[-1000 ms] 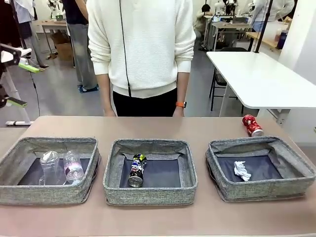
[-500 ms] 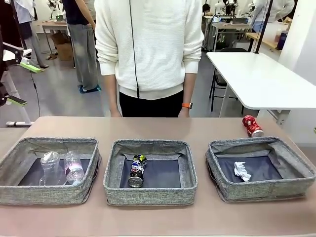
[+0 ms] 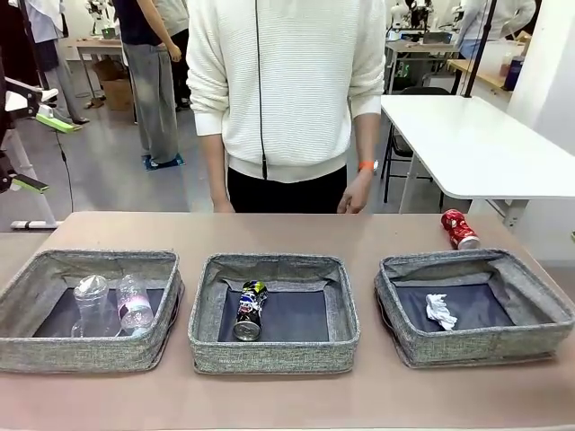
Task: Sort the waste into the appropriate baskets.
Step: Pick up the waste item pointed out by the person.
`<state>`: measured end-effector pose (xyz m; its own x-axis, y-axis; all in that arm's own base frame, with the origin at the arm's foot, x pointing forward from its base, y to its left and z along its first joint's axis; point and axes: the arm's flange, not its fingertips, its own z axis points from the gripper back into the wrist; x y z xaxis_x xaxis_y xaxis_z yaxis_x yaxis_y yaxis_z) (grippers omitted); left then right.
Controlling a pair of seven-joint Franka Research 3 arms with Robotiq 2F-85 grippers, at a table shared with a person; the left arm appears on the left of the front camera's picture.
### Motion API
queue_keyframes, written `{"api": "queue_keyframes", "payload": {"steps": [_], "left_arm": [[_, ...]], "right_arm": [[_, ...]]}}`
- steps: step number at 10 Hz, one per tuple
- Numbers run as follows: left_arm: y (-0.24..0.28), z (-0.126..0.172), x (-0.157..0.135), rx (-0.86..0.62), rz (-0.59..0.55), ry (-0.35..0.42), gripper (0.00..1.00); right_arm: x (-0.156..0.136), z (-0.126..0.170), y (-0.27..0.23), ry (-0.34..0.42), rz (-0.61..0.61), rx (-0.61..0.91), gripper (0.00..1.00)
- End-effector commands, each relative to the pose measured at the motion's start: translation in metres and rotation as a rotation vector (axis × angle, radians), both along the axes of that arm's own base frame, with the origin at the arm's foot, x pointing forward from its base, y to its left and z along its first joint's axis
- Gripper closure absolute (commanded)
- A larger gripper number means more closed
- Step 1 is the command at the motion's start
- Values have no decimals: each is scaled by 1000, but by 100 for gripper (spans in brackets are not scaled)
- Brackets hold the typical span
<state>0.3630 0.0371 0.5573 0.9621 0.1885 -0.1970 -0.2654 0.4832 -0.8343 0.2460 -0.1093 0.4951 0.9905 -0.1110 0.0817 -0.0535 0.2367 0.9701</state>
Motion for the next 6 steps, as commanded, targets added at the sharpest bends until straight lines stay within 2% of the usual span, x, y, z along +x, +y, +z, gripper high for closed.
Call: {"api": "queue_keyframes", "payload": {"steps": [1,6], "left_arm": [[3,1,-2,-2,-10,5,0],[3,1,-2,-2,-10,5,0]], "right_arm": [[1,3,-2,-20,5,16,0],[1,3,-2,-20,5,16,0]]}}
